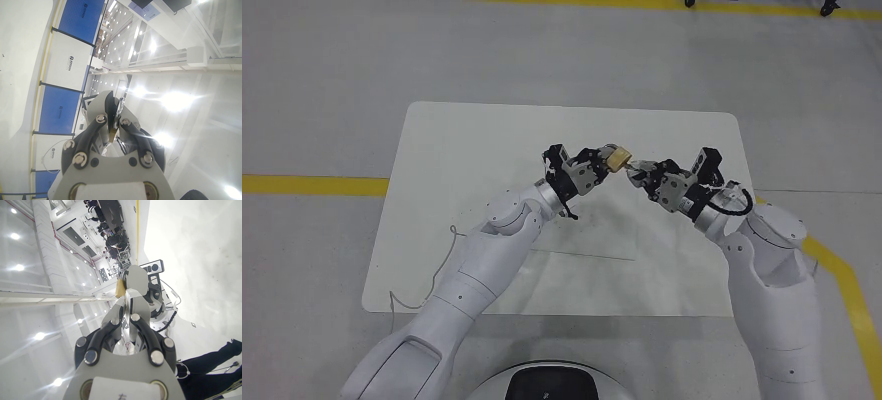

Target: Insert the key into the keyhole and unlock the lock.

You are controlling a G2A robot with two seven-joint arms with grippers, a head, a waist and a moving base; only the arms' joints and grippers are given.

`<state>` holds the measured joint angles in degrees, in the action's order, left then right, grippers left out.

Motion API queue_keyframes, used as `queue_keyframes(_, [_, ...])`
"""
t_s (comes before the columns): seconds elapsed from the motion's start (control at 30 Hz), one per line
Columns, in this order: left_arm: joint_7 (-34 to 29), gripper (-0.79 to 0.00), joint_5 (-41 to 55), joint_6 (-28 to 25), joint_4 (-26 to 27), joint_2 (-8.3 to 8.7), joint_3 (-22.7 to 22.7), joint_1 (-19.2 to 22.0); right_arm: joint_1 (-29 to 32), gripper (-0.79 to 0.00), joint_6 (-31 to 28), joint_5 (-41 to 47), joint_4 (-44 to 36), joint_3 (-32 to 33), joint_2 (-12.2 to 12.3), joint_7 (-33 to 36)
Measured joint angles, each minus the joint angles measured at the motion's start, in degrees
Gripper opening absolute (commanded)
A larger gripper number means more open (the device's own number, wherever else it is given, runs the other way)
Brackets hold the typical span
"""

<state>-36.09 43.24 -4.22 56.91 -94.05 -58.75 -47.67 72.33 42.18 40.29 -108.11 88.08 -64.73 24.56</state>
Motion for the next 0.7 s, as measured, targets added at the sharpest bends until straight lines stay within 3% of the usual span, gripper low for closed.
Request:
queue_keyframes(0.37, [0.0,-0.785,0.0,0.0,0.0,0.00,0.0,0.0,-1.0,-0.785,5.1,7.4,0.8,-0.1,-0.2,-3.6])
queue_keyframes(0.4, [0.0,-0.785,0.0,0.0,0.0,0.00,0.0,0.0,-1.0,-0.428,4.7,7.0,0.6,0.0,-0.1,-4.2])
queue_keyframes(0.43, [0.0,-0.785,0.0,0.0,0.0,0.00,0.0,0.0,-1.0,0.000,4.2,7.0,0.6,0.2,-0.1,-4.6])
queue_keyframes(0.7, [0.2,-0.785,-0.2,0.0,0.3,0.03,0.0,-0.2,-0.7,0.000,1.5,6.3,0.5,1.8,0.0,-5.9])
